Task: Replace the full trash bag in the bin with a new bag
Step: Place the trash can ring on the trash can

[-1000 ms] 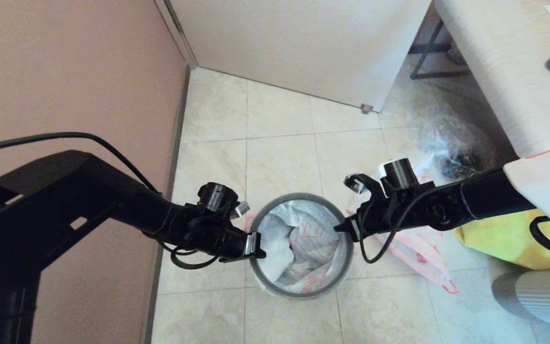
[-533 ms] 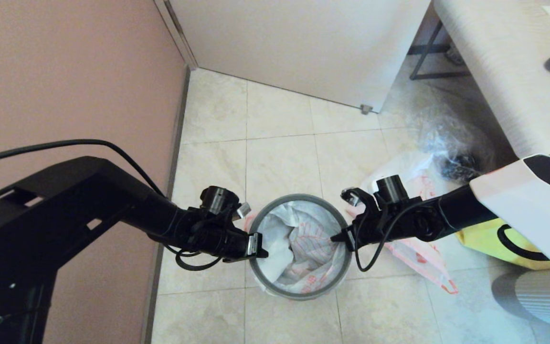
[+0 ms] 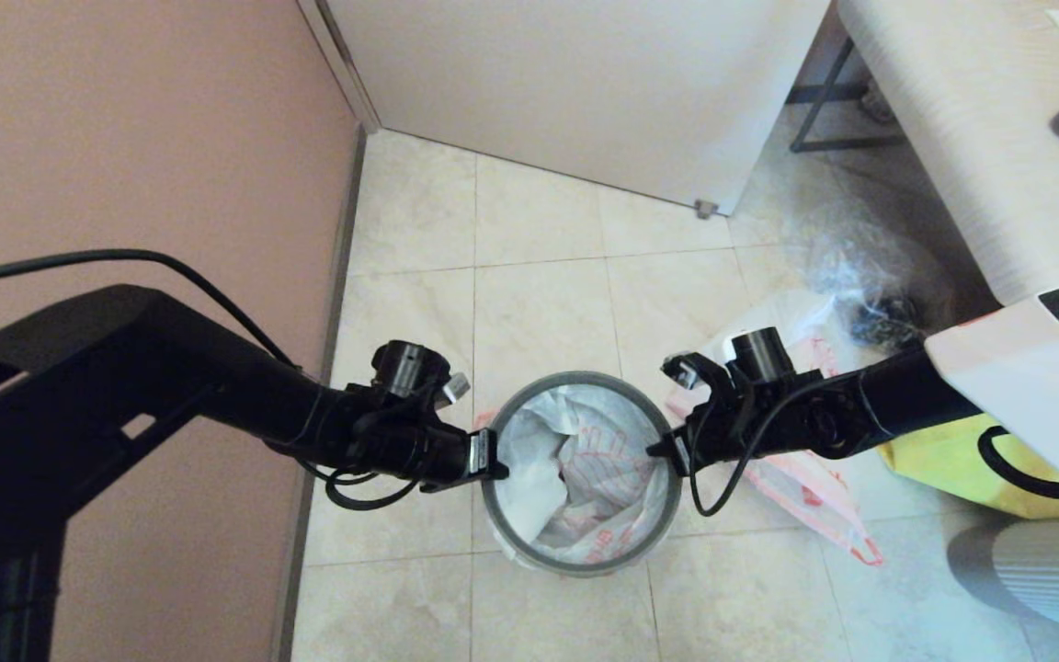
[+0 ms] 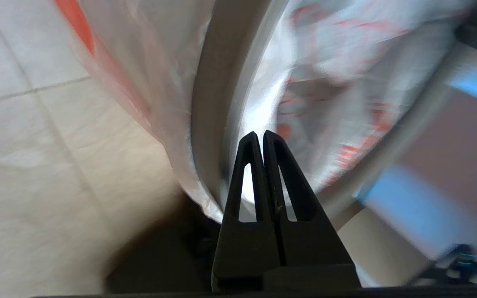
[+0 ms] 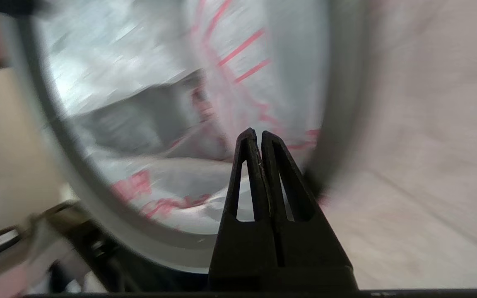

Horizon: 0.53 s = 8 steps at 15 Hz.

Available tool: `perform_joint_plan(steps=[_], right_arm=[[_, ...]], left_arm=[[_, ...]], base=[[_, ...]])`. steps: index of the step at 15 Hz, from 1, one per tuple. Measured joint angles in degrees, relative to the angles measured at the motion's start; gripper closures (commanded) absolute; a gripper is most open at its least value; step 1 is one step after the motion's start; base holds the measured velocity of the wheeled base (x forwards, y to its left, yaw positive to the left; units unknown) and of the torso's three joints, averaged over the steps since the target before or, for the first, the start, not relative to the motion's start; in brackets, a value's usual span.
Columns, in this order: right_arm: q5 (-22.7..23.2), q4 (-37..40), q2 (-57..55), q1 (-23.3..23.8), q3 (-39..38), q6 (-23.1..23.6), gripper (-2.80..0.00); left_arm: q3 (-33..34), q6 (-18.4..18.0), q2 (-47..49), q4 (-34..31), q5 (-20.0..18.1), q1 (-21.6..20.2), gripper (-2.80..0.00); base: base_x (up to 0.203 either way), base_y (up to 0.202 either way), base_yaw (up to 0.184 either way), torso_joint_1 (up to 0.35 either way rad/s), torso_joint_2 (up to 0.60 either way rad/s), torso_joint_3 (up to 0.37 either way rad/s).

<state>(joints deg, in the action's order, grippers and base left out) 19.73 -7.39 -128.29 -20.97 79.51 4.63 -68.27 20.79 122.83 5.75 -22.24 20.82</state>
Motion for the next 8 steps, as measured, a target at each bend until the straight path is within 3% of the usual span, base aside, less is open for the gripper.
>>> perform_joint_plan(steps=[3,8], right_arm=[[-9.27,0.64,1.43,-4.29,2.55,1.33,0.0],[-25.67,9.91,-5.73,-11.33,19.71,10.03,0.0]], left_arm=[[0.02,2.93,-6.62,-0.94,0.66,2.49,0.0],[-2.23,3.9,-17.35,-7.16,5.9,5.04,0.0]], base=[[0.0,0.0,0.0,0.0,0.0,0.0],[0.0,0.0,0.0,0.0,0.0,0.0]])
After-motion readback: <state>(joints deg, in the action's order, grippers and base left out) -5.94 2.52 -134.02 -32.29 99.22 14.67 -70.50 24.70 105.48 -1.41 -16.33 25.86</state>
